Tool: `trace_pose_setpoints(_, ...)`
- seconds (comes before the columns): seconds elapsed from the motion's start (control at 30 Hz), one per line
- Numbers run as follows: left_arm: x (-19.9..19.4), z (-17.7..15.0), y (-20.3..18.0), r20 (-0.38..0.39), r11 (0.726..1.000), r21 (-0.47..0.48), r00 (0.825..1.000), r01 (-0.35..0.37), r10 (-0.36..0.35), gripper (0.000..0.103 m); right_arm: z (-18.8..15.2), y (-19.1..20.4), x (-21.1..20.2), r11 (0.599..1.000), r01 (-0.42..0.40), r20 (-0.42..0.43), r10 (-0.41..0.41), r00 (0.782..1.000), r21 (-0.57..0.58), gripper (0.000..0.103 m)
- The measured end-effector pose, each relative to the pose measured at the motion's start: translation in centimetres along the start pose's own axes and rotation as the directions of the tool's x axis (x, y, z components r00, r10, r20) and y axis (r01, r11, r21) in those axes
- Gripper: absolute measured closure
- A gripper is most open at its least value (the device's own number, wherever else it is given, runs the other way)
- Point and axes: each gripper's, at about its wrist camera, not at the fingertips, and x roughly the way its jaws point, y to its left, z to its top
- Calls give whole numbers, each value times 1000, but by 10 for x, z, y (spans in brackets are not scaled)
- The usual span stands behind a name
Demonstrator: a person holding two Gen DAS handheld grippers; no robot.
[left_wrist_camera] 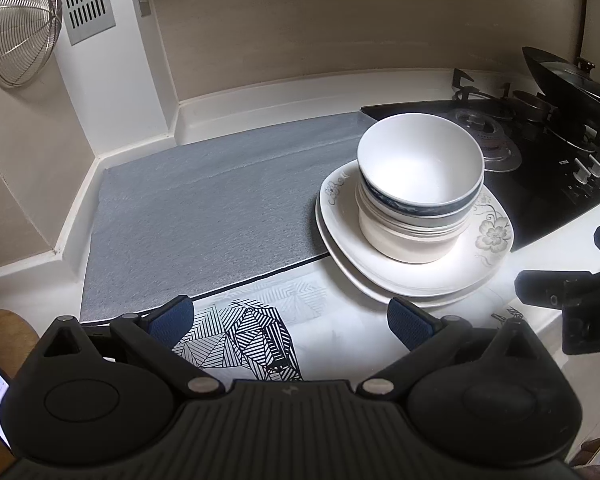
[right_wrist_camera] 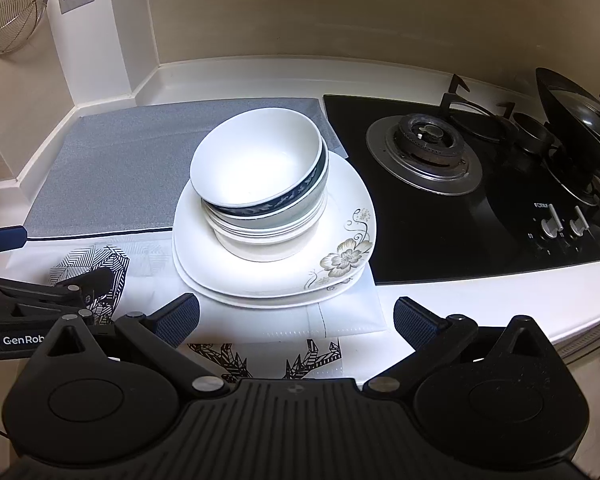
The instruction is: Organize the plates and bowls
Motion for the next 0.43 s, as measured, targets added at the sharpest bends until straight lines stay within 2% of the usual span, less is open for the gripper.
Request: trace_pose_setpoints(0.43,-5,-1,-9,21,999,38,1000,2,-3,0,-3,-6,-8,1000,3,12,-3,1000,11,0)
